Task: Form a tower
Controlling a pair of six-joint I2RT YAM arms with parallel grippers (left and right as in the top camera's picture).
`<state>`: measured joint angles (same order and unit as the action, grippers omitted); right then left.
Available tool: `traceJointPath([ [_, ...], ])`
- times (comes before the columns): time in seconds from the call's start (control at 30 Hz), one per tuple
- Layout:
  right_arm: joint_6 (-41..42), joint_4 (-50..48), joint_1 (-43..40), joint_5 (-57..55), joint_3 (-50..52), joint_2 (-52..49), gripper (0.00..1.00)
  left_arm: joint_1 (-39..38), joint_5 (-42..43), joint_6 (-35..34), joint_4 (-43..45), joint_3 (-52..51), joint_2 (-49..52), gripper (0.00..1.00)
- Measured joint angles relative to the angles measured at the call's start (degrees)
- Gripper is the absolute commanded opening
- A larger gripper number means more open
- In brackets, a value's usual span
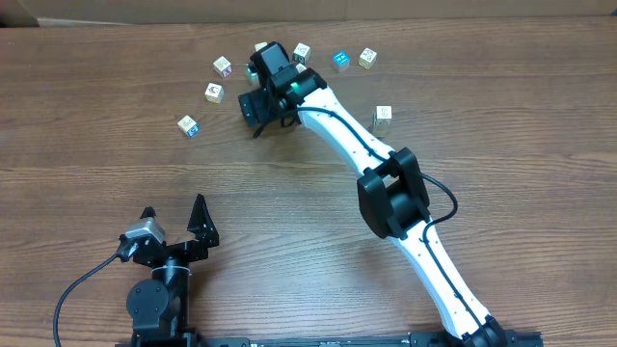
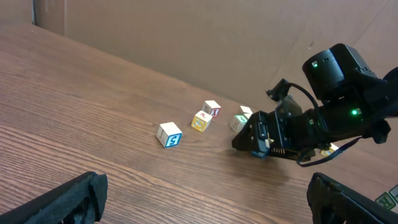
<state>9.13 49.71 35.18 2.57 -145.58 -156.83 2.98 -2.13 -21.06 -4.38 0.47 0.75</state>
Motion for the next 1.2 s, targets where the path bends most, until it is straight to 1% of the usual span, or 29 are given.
traceJointPath([
  [0.07,-0.1,0.0,0.2,0.0,0.0,0.0,0.93,0.0,0.0,0.0,0.0,0.0,0.0,1.0],
  [0.23,-0.2,0.4,0.2,0.2,0.0,0.0,0.91,0.0,0.0,0.0,0.0,0.0,0.0,1.0],
  [0.3,-0.2,0.5,0.2,0.2,0.0,0.0,0.88,0.0,0.0,0.0,0.0,0.0,0.0,0.99],
  [0.43,-0.2,-0.2,0.2,-0.5,-0.3,0.0,0.89,0.0,0.0,0.0,0.0,0.0,0.0,1.0],
  [0.6,-0.3,-3.8,-0.3,-2.2,-0.8,0.5,0.89,0.0,0.0,0.0,0.0,0.0,0.0,1.0],
  [0.87,-0.4,-10.4,-3.4,-3.0,-0.8,0.9,0.89,0.0,0.0,0.0,0.0,0.0,0.0,1.0],
  [1.2,-0.3,-11.3,-4.2,-3.4,-0.6,0.9,0.88,0.0,0.0,0.0,0.0,0.0,0.0,1.0],
])
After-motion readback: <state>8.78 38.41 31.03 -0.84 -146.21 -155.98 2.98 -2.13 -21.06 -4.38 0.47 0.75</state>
